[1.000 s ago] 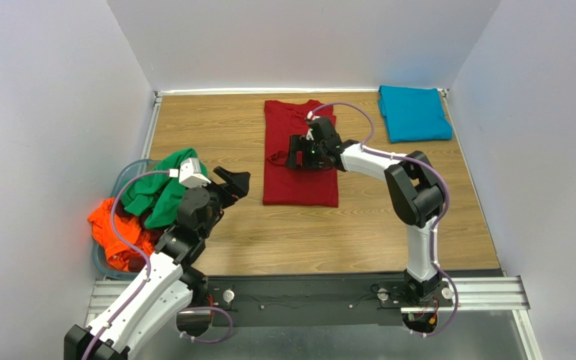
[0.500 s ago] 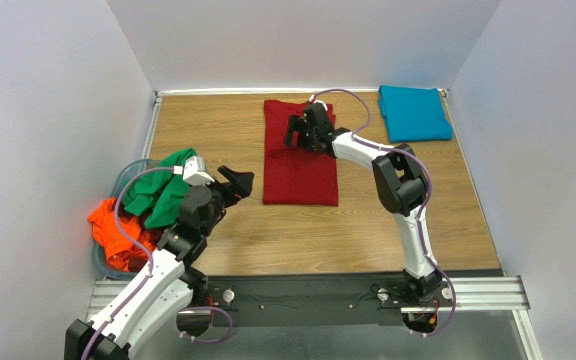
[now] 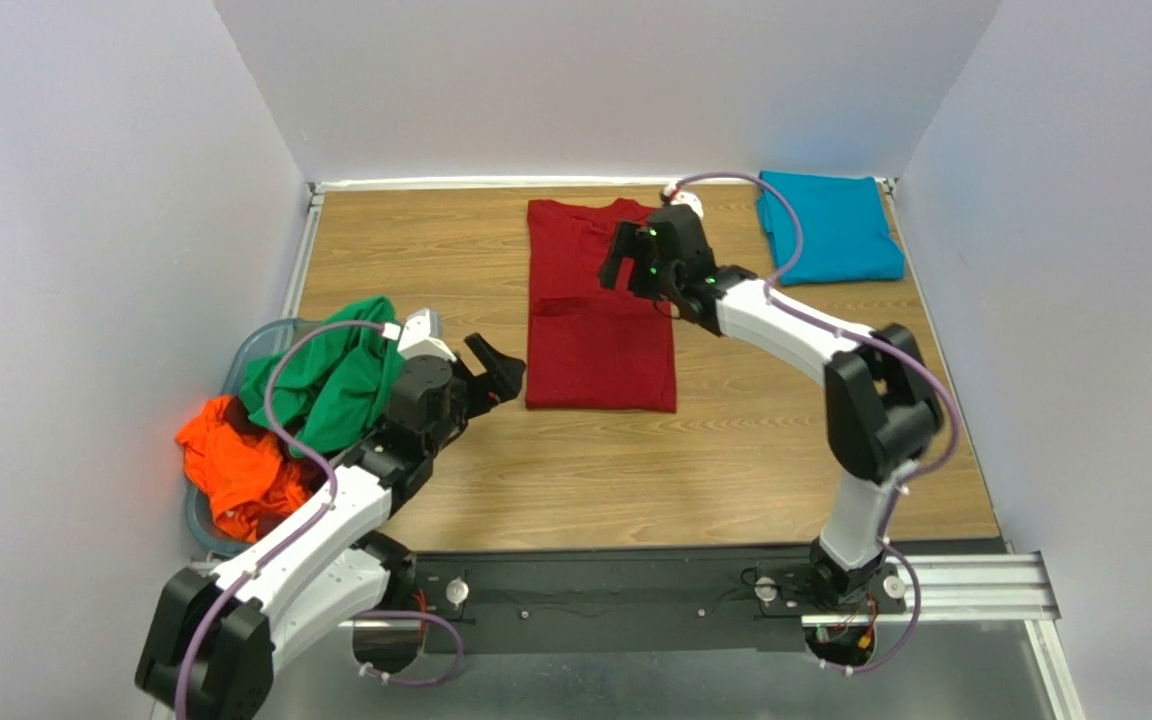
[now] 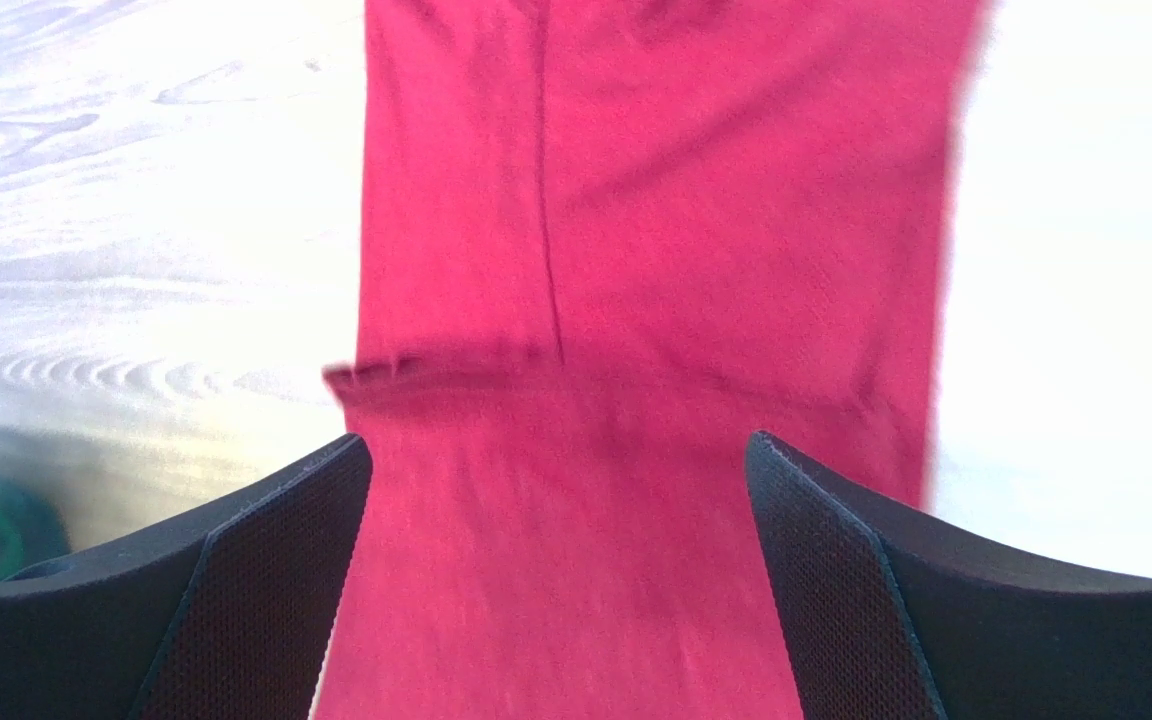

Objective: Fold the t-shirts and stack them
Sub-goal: Fold the tshirt

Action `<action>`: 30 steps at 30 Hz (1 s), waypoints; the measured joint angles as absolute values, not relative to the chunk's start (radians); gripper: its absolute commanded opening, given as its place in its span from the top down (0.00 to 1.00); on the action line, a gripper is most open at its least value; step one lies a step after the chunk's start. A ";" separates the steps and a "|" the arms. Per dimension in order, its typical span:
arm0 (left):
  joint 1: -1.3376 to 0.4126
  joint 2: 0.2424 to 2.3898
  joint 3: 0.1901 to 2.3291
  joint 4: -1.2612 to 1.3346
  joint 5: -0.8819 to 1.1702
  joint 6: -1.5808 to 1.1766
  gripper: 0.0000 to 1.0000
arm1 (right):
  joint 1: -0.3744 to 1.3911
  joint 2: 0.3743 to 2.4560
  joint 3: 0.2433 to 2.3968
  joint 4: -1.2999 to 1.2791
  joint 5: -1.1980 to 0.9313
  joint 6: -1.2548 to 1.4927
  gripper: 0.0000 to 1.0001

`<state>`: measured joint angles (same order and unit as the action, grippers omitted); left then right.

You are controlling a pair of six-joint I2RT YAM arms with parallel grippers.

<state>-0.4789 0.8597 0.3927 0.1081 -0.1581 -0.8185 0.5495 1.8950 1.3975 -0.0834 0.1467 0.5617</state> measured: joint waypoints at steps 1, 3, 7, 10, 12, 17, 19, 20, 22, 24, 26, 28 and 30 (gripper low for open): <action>-0.479 0.881 0.394 0.111 -0.151 -0.815 0.05 | 0.550 1.844 1.350 -0.084 0.156 0.569 0.00; -0.479 0.955 0.403 0.116 -0.128 -0.803 0.09 | 0.550 1.784 1.280 -0.074 0.169 0.583 0.00; -0.479 1.087 0.440 0.120 -0.088 -0.785 0.25 | 0.548 1.680 1.108 -0.079 0.206 0.605 0.00; -0.479 1.226 0.501 0.127 -0.021 -0.748 0.36 | 0.548 1.639 1.019 -0.089 0.225 0.614 0.00; -0.479 1.298 0.530 0.128 0.009 -0.733 0.37 | 0.547 1.613 0.986 -0.103 0.231 0.619 0.00; -0.479 1.379 0.554 0.128 0.045 -0.721 0.45 | 0.542 1.546 0.928 -0.110 0.236 0.629 0.00; -0.479 1.390 0.554 0.126 0.046 -0.720 0.46 | 0.542 1.530 0.918 -0.111 0.236 0.631 0.00; -0.479 1.394 0.554 0.126 0.046 -0.720 0.51 | 0.542 1.523 0.912 -0.110 0.236 0.633 0.00; -0.479 1.406 0.554 0.126 0.046 -0.719 0.58 | 0.542 1.505 0.896 -0.114 0.236 0.636 0.00; -0.479 1.420 0.556 0.125 0.046 -0.717 0.64 | 0.542 1.494 0.882 -0.116 0.234 0.638 0.00; -0.479 1.438 0.558 0.124 0.046 -0.717 0.69 | 0.542 1.481 0.867 -0.124 0.232 0.639 0.00; -0.479 1.450 0.559 0.124 0.045 -0.719 0.77 | 0.542 1.462 0.848 -0.133 0.227 0.640 0.00; -0.479 1.455 0.559 0.125 0.044 -0.725 0.92 | 0.542 1.438 0.828 -0.141 0.210 0.639 0.00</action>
